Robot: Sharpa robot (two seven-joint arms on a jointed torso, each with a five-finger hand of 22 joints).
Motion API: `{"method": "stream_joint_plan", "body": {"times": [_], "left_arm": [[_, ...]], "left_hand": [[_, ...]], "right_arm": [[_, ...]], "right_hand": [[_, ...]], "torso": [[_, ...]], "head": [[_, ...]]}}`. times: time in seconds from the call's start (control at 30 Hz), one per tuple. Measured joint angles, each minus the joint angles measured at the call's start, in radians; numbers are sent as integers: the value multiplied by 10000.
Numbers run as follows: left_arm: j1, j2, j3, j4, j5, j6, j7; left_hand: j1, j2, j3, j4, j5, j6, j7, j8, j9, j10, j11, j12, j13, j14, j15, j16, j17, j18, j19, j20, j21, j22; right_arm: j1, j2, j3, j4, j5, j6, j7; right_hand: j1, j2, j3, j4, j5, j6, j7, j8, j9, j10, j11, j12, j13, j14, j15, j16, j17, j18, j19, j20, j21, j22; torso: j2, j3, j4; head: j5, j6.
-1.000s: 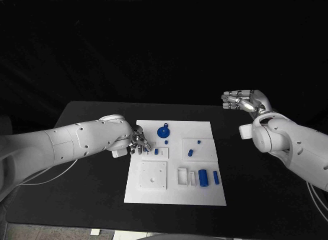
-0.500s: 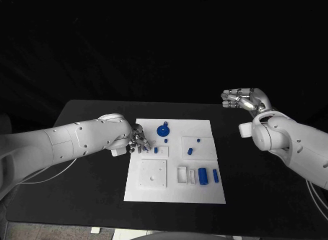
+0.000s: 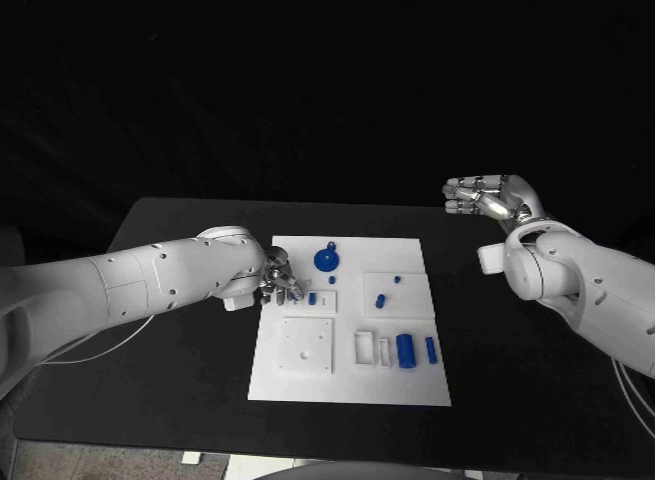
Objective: Assemble the parts on the task board
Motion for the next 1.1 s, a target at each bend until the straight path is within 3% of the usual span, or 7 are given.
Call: {"method": "stream_joint_plan", "body": {"times": [1.1], "left_arm": [[-77,31,0,-27,-724,195,91]], "left_hand": [[65,12,5,1,-43,28,28,-116,-19,1,1,0,-7,0,0,0,-22,0,-36,35,0,-4]], "right_arm": [[-2,18,0,-12,3,12,-6]], "right_hand": [[0,0,0,0,-5,1,-1,0,0,0,0,0,-6,0,0,0,0,0,1,0,0,0]], "torso": [[1,3,-11]], "head": [[6,-44]]}}
